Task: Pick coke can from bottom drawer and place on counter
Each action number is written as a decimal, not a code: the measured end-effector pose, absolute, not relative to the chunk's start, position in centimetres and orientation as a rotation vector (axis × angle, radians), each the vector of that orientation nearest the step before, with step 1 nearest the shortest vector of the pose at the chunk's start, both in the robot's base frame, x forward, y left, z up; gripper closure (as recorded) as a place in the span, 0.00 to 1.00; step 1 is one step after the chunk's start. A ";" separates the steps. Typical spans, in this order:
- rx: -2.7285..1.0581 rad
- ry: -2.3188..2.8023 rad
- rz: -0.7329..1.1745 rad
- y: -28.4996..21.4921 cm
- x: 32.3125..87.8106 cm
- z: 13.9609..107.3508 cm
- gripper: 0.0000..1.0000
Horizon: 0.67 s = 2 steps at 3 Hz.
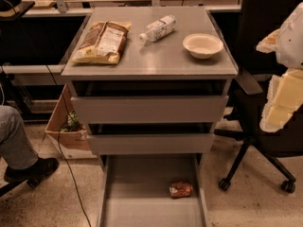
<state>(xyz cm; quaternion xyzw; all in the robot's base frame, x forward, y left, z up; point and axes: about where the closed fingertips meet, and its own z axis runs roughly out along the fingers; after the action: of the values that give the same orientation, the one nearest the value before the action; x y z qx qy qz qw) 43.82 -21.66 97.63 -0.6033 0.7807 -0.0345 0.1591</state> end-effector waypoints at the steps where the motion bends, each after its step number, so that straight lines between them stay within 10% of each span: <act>1: -1.724 2.231 -0.099 -21.7 43.8 97.6 0.00; 2: -1.733 2.183 -0.074 -22.5 45.3 94.5 0.00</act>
Offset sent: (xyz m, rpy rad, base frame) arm 0.0291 -0.0178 -0.0547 0.0522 -0.0330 0.0453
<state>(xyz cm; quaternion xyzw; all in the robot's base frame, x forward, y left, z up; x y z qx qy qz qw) 45.29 -22.45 94.50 -0.6118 0.7708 -0.0261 0.1758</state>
